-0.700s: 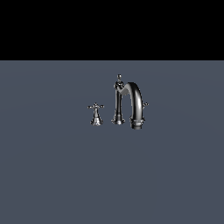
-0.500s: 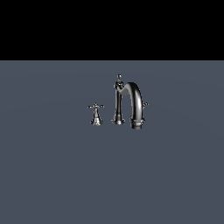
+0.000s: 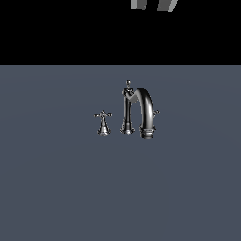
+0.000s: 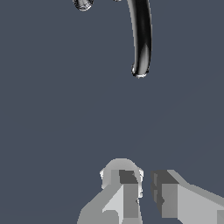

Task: Turn on the faucet by rotating a designated handle.

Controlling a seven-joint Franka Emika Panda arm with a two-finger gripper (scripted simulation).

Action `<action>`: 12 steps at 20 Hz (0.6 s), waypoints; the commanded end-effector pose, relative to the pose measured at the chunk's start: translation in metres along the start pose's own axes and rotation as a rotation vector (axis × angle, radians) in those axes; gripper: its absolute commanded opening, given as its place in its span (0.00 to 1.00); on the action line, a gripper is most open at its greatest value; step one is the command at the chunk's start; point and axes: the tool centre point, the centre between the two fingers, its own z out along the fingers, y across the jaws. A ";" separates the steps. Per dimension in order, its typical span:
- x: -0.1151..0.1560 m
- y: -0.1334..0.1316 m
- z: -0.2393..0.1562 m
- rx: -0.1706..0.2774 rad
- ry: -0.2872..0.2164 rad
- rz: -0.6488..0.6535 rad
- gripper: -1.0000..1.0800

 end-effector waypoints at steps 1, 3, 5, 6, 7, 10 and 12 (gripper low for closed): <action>0.014 0.009 0.034 0.044 -0.037 -0.011 0.17; 0.044 0.017 0.019 0.084 0.031 -0.013 0.12; 0.070 0.039 0.019 0.029 0.059 -0.035 0.08; 0.075 0.061 0.032 0.023 0.052 -0.026 0.11; 0.094 0.041 0.032 0.023 0.070 -0.092 0.07; 0.140 0.032 0.035 -0.062 0.115 -0.162 0.04; 0.168 0.059 0.039 -0.091 0.149 -0.167 0.13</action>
